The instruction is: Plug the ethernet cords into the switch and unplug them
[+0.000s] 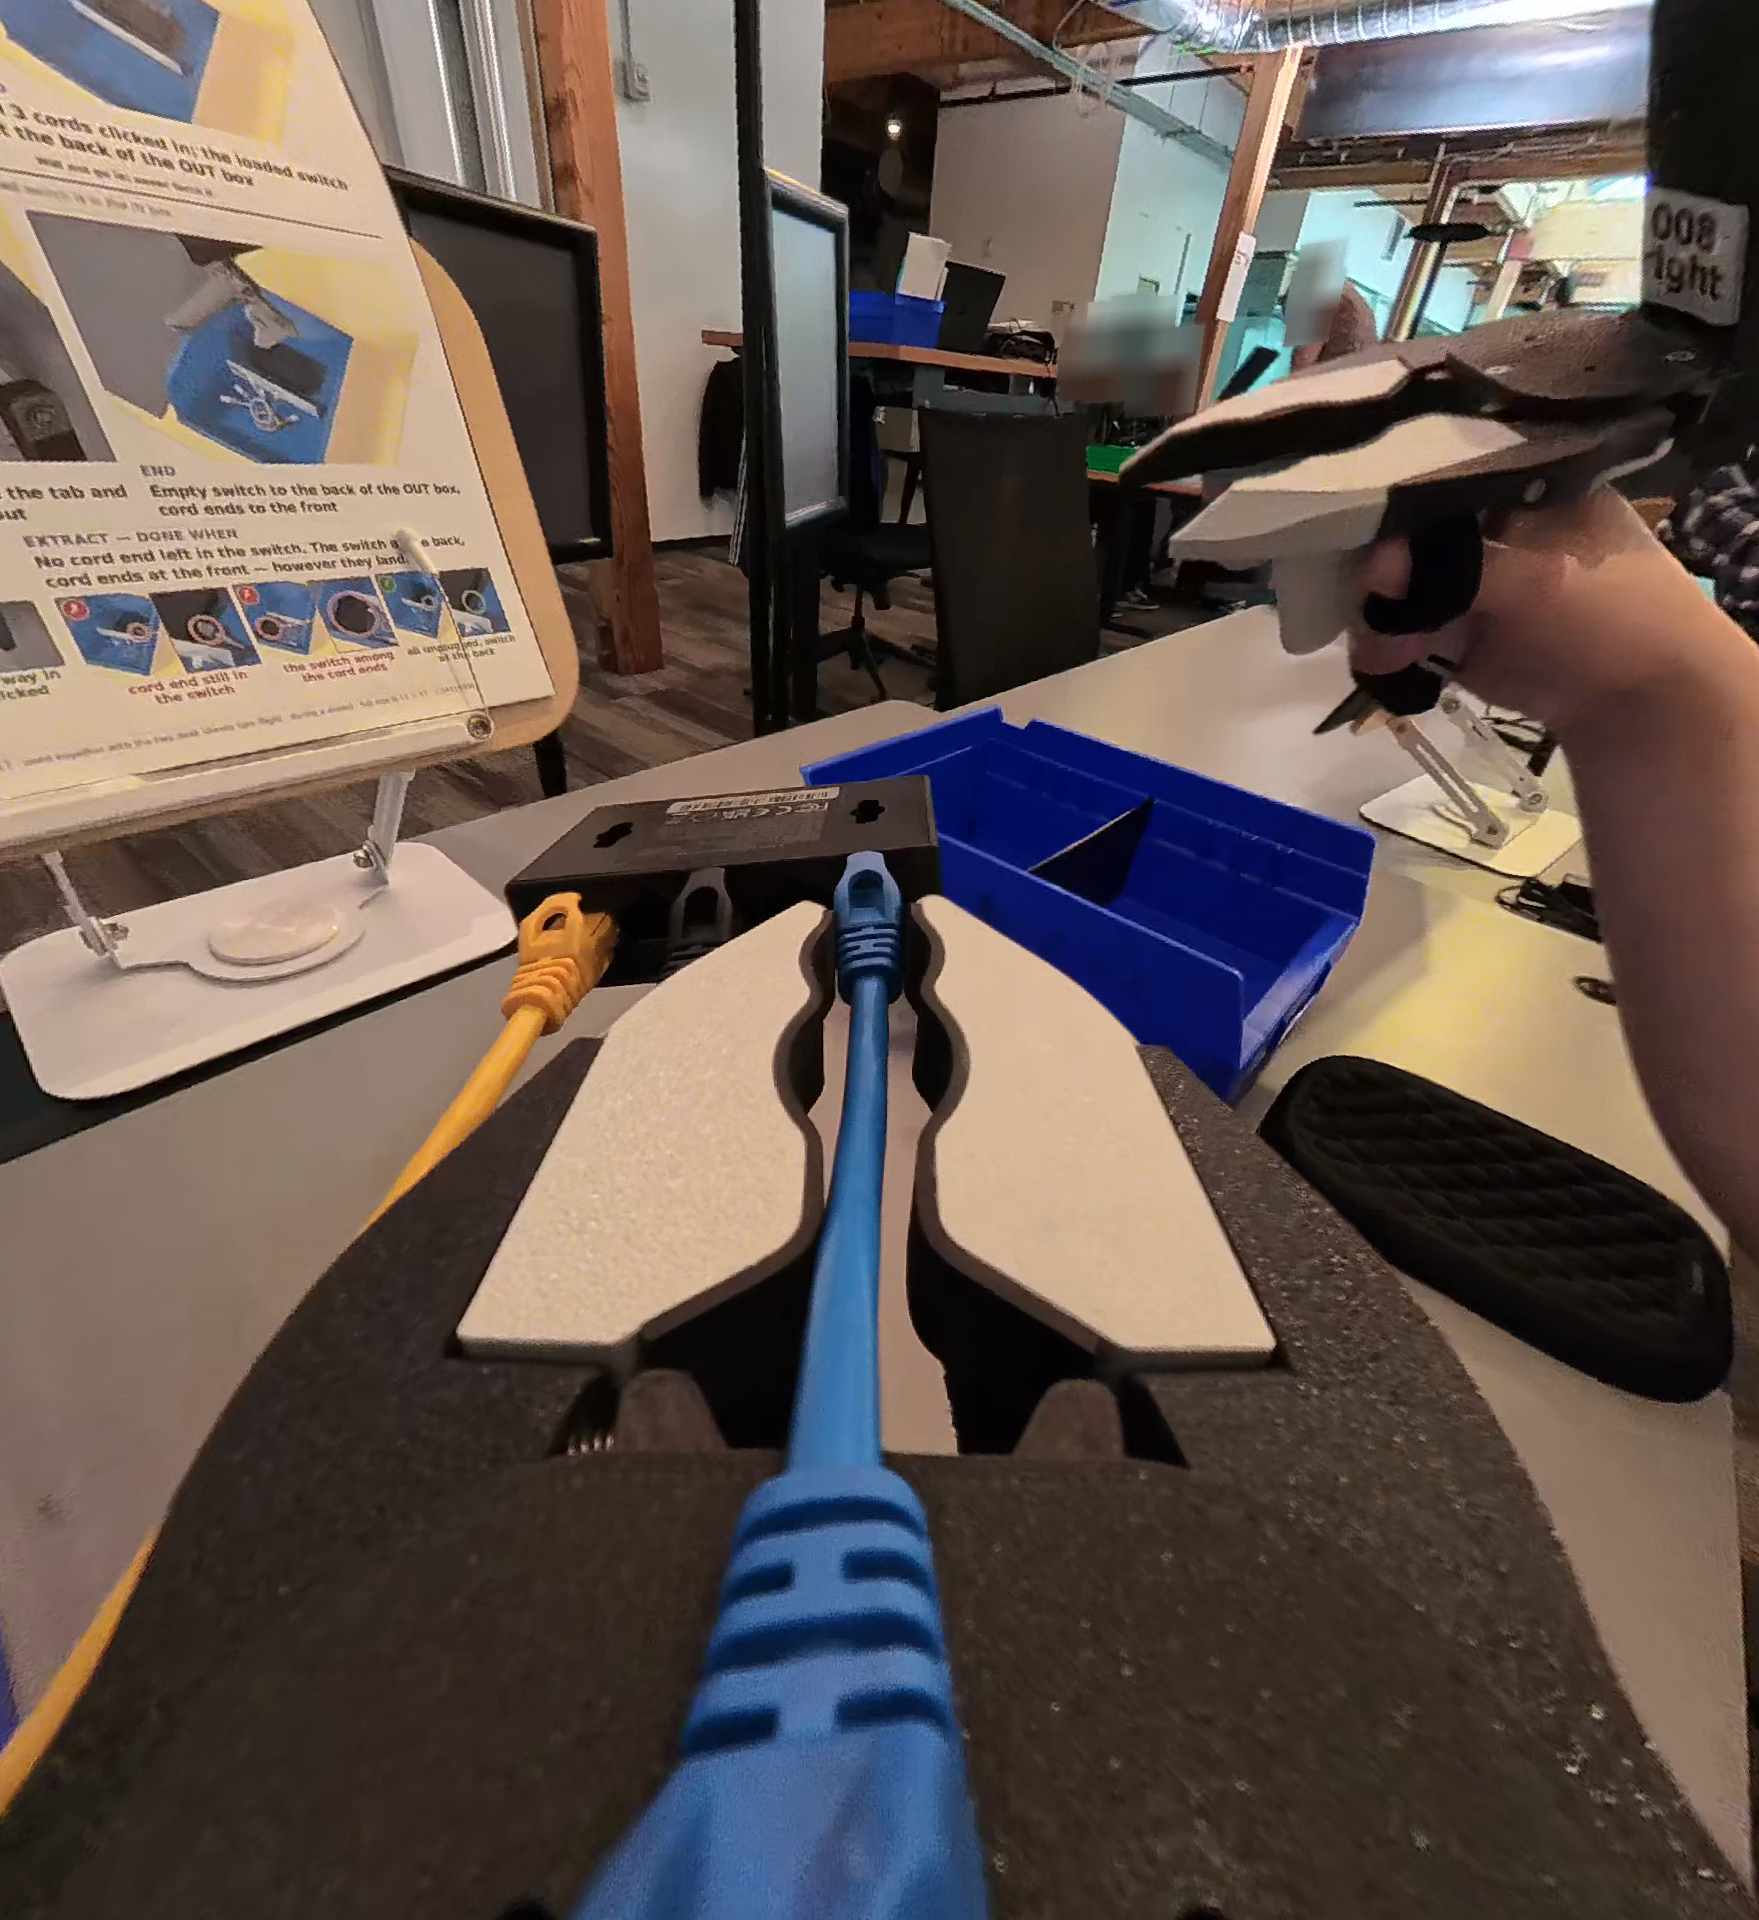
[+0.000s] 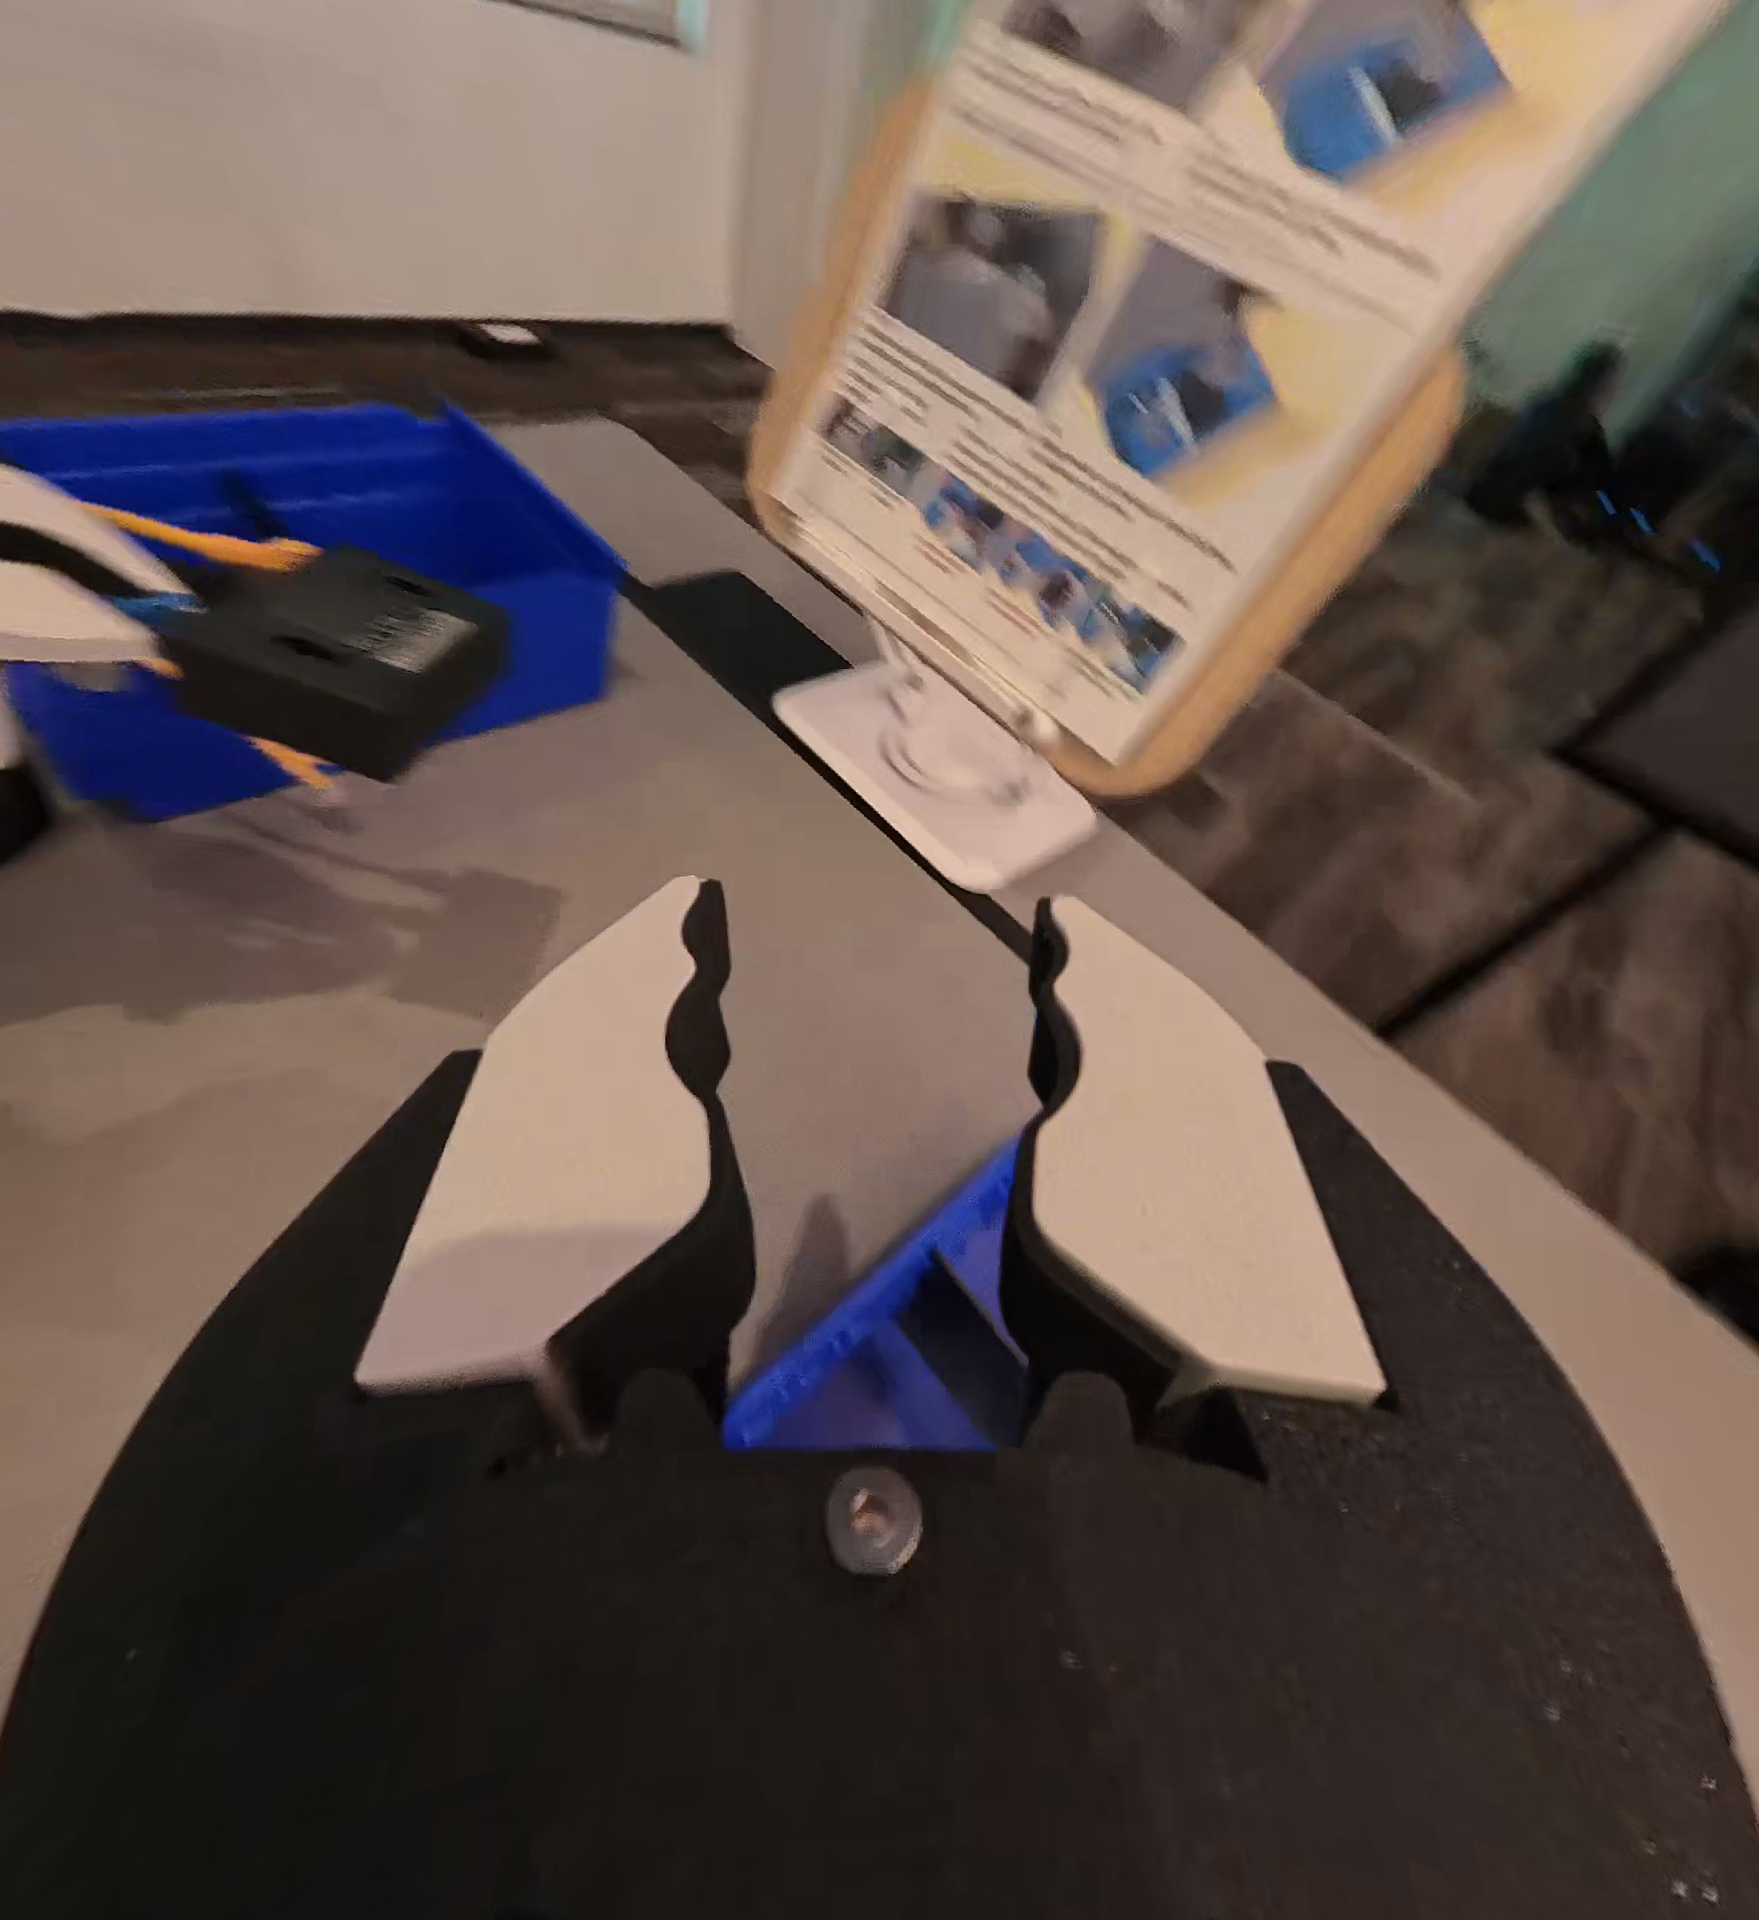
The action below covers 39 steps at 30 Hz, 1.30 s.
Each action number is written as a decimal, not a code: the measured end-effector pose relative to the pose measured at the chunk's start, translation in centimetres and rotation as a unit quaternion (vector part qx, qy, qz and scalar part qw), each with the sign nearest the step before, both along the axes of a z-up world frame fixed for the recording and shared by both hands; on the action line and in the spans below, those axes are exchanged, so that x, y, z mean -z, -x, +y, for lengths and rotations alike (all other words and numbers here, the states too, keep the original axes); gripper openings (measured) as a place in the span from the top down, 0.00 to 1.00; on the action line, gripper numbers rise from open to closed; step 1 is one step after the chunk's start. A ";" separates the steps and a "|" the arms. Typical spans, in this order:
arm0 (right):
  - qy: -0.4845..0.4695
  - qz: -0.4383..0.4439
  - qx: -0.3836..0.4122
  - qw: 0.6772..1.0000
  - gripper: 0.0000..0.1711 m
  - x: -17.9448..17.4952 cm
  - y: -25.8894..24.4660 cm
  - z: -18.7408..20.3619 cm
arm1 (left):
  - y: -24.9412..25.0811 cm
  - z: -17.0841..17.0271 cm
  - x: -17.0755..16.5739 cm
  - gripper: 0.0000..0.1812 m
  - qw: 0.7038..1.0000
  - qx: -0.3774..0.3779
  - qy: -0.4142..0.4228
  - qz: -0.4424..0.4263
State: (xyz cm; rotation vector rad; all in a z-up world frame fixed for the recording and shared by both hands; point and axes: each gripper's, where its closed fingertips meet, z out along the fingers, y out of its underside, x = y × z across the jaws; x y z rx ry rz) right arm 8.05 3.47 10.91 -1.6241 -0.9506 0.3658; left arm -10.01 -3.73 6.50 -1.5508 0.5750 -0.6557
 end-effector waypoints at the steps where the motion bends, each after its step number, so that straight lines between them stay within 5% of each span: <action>1: -0.014 -0.003 -0.027 1.000 0.68 -0.5 1.7 -0.4 | 0.1 0.4 -0.3 0.94 1.000 0.003 0.003 -0.005; 9: -0.100 -0.065 -0.144 0.982 0.65 -0.8 10.9 -0.8 | 0.6 4.3 -1.9 0.94 1.000 0.009 -0.008 -0.001; 13: -0.138 -0.072 -0.193 0.969 0.70 1.2 13.6 -1.4 | 0.4 5.8 -1.9 0.94 1.000 0.015 -0.006 0.012; 22: -0.269 -0.147 -0.140 0.941 0.62 3.6 15.8 0.3 | 0.6 6.9 -0.2 0.94 0.999 0.034 0.016 0.009; 31: -0.325 -0.224 -0.113 0.912 0.63 6.4 17.0 1.4 | -0.4 6.0 0.8 0.94 0.998 0.047 0.026 0.022; 39: -0.380 -0.252 -0.102 0.884 0.84 6.9 16.7 1.8 | -1.5 5.0 1.3 0.94 0.997 0.055 0.022 0.040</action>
